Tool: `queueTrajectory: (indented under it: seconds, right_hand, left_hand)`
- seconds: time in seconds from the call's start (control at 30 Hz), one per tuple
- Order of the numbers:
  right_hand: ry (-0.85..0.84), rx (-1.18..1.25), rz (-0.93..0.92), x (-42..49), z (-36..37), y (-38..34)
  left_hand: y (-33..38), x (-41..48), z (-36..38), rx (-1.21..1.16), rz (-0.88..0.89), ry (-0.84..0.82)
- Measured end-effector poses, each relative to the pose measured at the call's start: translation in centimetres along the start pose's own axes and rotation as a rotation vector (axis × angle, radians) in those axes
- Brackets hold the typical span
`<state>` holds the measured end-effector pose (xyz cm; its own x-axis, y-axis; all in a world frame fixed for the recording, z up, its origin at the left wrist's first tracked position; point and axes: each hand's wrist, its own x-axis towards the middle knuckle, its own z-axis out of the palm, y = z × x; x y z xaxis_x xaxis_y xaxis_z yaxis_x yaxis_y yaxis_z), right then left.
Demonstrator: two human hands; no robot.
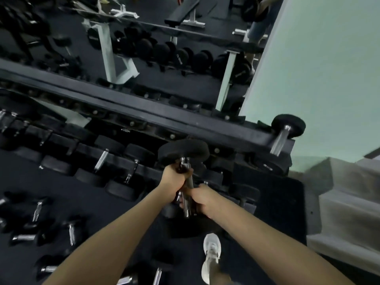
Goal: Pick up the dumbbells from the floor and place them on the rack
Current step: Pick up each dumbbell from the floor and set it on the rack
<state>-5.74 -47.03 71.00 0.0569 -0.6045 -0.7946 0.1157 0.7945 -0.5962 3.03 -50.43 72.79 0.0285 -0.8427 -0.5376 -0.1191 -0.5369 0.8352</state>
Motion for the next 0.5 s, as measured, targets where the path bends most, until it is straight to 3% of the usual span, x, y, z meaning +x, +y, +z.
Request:
queueTrajectory:
  seconds: [0.17,0.5]
  right_hand:
    - [-0.002,-0.003,-0.040,4.2,-4.6,-6.5]
    - [0.015,0.192,-0.088,10.8,-10.3,-13.6]
  left_hand:
    - [5.3,6.2,5.2,0.053,0.065,0.035]
    - [10.4,16.4,12.0,0.129,0.016,-0.021]
